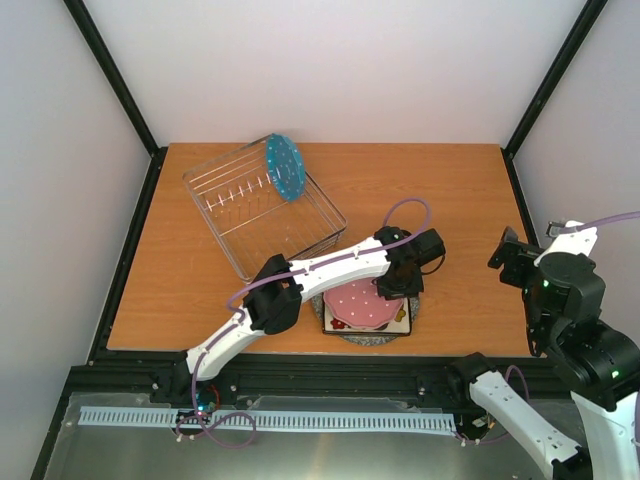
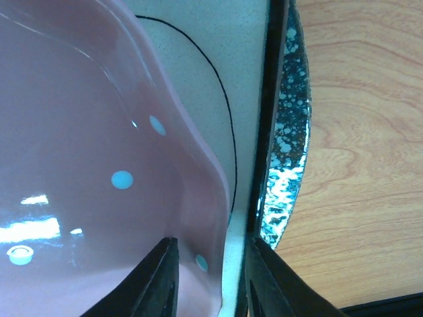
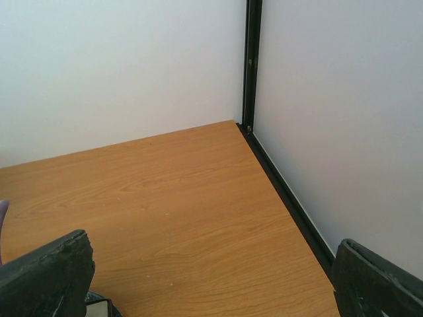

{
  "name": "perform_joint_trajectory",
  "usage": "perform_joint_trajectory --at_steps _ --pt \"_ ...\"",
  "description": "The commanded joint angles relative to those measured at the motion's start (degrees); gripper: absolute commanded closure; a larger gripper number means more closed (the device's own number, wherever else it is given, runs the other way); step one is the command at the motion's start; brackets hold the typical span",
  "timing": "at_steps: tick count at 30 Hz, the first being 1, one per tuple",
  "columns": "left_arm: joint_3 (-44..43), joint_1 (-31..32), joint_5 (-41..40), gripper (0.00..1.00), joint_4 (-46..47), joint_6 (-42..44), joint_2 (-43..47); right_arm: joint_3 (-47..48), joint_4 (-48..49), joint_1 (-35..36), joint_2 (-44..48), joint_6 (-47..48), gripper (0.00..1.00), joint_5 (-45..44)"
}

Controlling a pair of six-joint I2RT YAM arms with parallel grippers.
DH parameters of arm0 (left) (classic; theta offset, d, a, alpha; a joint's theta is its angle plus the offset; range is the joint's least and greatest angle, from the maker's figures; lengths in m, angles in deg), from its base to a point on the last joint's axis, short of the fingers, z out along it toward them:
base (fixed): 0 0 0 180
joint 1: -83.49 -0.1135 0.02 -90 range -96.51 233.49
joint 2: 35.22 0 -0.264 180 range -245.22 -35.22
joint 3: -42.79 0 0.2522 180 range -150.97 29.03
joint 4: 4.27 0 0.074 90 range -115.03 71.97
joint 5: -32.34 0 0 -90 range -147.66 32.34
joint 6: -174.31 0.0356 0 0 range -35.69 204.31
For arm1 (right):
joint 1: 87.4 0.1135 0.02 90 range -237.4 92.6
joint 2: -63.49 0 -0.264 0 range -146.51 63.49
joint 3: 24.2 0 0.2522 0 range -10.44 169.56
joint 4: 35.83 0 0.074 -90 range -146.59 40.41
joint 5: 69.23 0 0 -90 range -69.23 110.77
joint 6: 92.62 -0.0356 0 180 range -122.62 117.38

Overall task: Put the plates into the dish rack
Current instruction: Pick up the plate at the center of the board.

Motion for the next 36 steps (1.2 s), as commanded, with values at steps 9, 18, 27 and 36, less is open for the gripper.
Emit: perform_joint_trajectory --at_steps 9,18,27,36 --pt "-1.15 1.18 -2.71 0.9 -5.54 -0.7 -2.03 -0.91 2.33 -0.31 1.59 1.42 0.03 -0.43" --pt "-1.49 1.39 -3.82 0.99 -7.8 0.04 2.14 -2.51 3.39 -0.31 1.74 1.06 0.03 0.4" --pt "-6.74 1.39 -4.13 0.99 -9.8 0.47 4.31 -5.9 5.18 -0.3 2.03 0.21 0.03 0.7" --pt "-10.42 1.05 -1.23 0.99 -6.59 0.8 5.3 -8.26 6.02 -0.3 2.38 0.34 0.02 0.65"
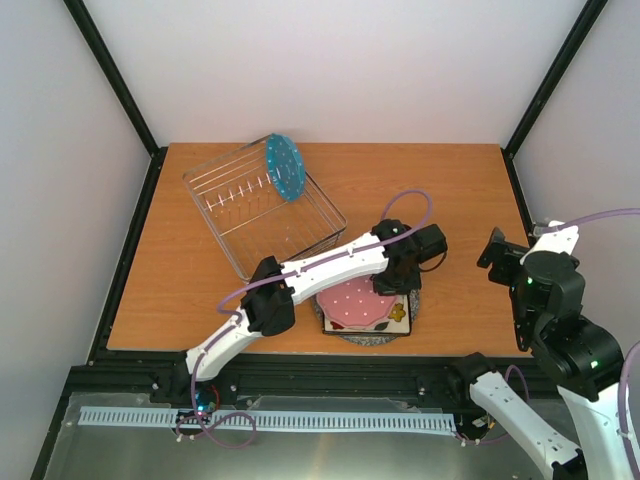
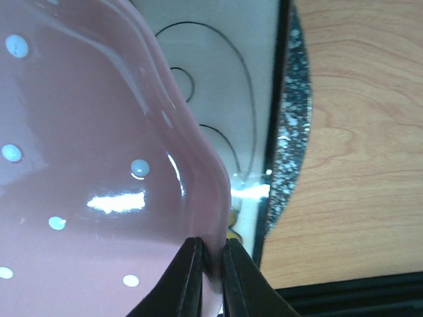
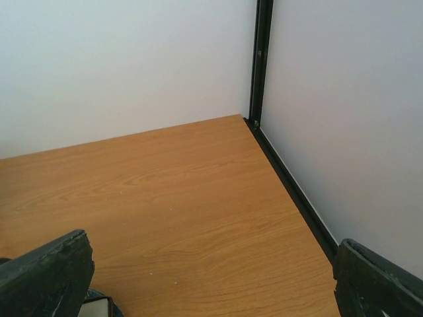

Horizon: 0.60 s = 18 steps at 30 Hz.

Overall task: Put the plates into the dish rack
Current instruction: Pick up the plate at the center of the board.

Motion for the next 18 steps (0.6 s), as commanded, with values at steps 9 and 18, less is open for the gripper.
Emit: perform_joint_trajectory --at_steps 9,18 --pt "-5.05 -2.31 3.2 0.99 5.71 2.03 5.42 -5.1 1.89 -0.02 0.76 -0.81 0.0 5.61" --pt "-3.3 -5.15 0.83 0.99 7.32 3.06 10.14 -2.1 -3.46 -0.06 -3.9 -13.42 0.0 17.79"
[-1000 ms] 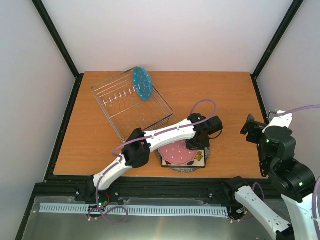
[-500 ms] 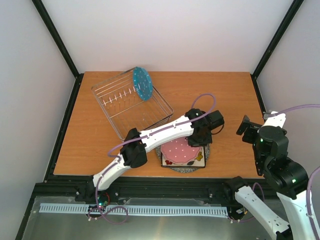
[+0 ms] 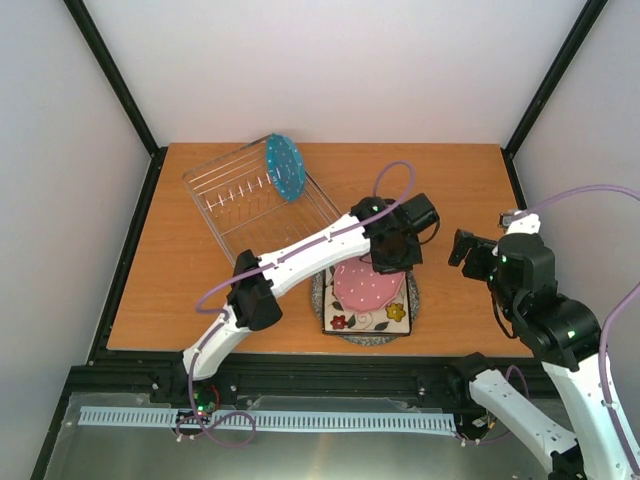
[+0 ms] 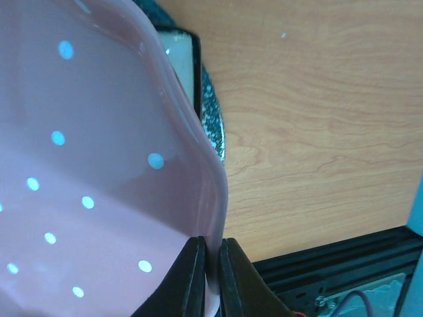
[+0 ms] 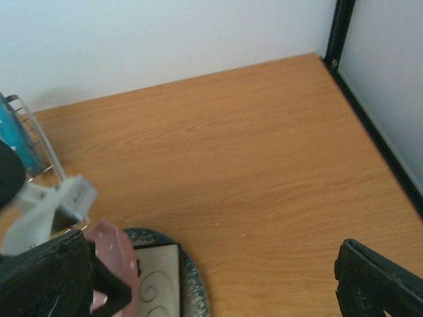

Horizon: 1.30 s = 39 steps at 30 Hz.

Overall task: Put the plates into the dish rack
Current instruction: Pick up the plate at the center of the board.

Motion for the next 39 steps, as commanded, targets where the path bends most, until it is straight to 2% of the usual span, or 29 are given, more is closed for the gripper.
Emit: perform_joint_trajectory --at_steps 1,6,11,16,24,29,34,39 --pt "-1.06 -1.88 -1.58 0.99 3.66 2.05 5.44 -1.3 -3.74 -0.04 2.06 -9.66 0.0 5.46" --pt "-0.87 -2.46 -1.55 0.99 4.45 2.49 6.68 -6.4 -4.32 -0.05 3.94 -17.27 0.02 11.12" --pt "0.0 -3.05 -1.69 0.99 4.7 2.72 8.21 -7.51 -4.53 -0.04 3.6 -19.02 0.04 13.97" --pt "0.88 -3.32 -1.7 0.99 5.56 2.89 10.0 -6.9 -4.65 -0.04 3.97 -18.28 0.03 10.75" --pt "12.23 -3.22 0.42 0.99 11.31 3.08 17.4 -6.57 -3.81 -0.03 3.2 -17.08 0.01 9.33" --pt "16.8 -3.23 0.23 0.99 14.41 3.77 21.91 -12.18 0.91 -0.04 4.22 -17.79 0.01 16.2" --pt "22.94 -3.32 0.12 0.99 20.81 3.67 27.34 -14.12 3.47 -0.09 3.88 -16.79 0.0 17.45" --pt "23.64 -3.41 -1.82 0.99 21.31 3.99 29.63 -13.95 4.99 -0.04 4.11 -15.93 0.0 16.6"
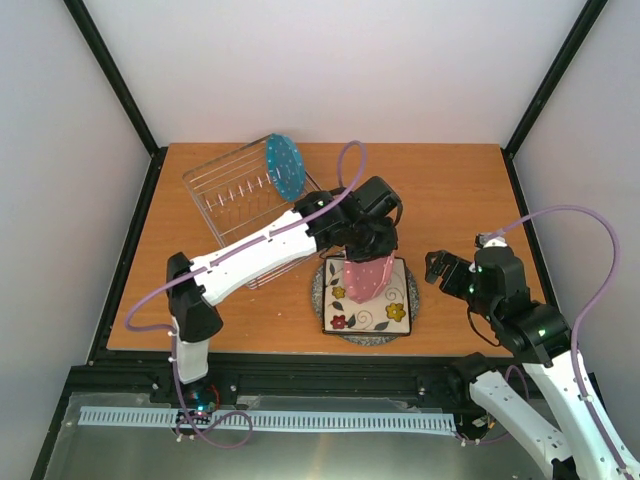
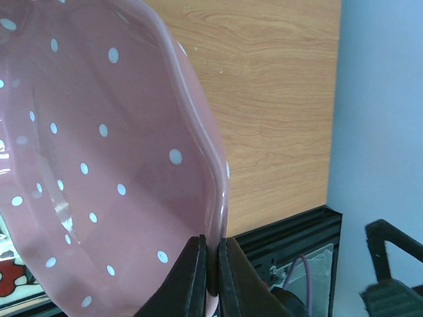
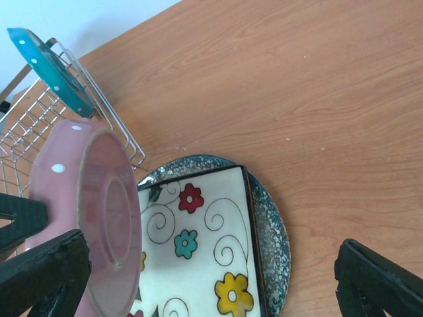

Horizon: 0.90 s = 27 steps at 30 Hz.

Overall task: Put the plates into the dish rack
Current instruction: Pick up the plate at the center of the board, then insert the plate into the dish rack.

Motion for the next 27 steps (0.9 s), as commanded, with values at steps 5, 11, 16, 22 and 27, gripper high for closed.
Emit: perform_joint_trajectory --at_steps 5,11,16,22,27 --pt "-1.02 -0.6 -4.77 0.99 6.65 1.0 8.26 0.4 3.21 -0.04 -0.13 1.49 0.0 -0.59" --pt "-0.05 -0.77 -9.79 0.99 8.39 -0.58 13.06 0.55 3.58 -0.08 -1.33 2.03 0.0 -0.52" --pt "-1.08 -1.14 -12.19 0.99 9.11 -0.52 14.63 0.62 3.95 -0.04 -2.24 2.32 0.0 -0.45" --pt "-2.11 -4.25 -12.48 0.99 9.49 1.2 16.01 0.95 4.41 -0.04 -3.11 2.32 0.0 -0.07" --pt "-0.89 -10.18 -9.63 0.99 11.6 5.07 17.7 1.79 4.21 -0.07 -4.0 2.63 0.0 -0.49"
